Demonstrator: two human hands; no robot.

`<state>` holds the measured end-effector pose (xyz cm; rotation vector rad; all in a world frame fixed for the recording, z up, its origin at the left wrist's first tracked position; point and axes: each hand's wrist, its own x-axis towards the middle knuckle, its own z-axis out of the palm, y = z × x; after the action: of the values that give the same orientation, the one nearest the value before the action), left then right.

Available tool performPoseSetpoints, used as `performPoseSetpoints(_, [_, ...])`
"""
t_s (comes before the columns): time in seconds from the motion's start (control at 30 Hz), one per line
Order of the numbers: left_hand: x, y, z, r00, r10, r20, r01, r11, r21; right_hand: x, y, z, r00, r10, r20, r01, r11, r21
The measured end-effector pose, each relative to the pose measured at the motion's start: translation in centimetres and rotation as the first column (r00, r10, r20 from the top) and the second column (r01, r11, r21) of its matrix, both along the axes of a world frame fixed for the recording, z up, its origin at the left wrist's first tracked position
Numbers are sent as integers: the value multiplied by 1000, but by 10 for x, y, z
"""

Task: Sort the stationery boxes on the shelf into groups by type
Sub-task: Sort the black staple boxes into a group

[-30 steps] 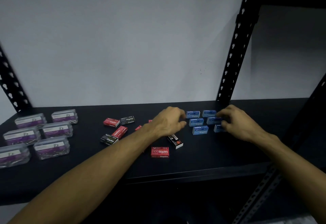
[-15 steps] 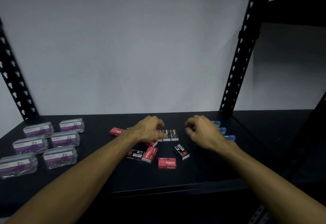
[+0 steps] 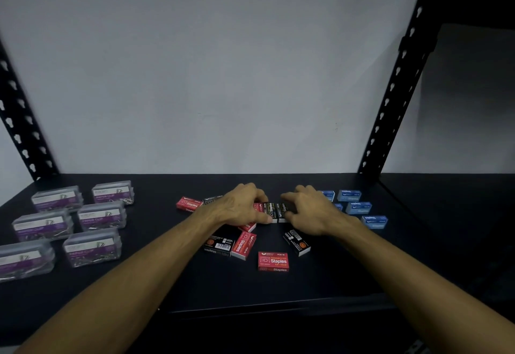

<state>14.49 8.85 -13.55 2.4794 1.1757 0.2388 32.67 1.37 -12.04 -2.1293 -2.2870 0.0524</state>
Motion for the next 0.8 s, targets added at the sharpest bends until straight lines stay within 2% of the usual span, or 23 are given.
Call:
performPoseSetpoints(0.23, [-3,-2,4,995,23,98,-15,996,-86,7,8,-1,999,8,-44,-12,996,-83])
performPoseSetpoints(0.5, [-3,-12,0,973,56,223,-38,996,-84,10,-3,-1,981,47,-187,-33,996,78])
performPoseSetpoints(0.8, [-5,-13,-3,927,90,365,-59,994,-96,6,-19,0,903,76,-422,-29,993,115])
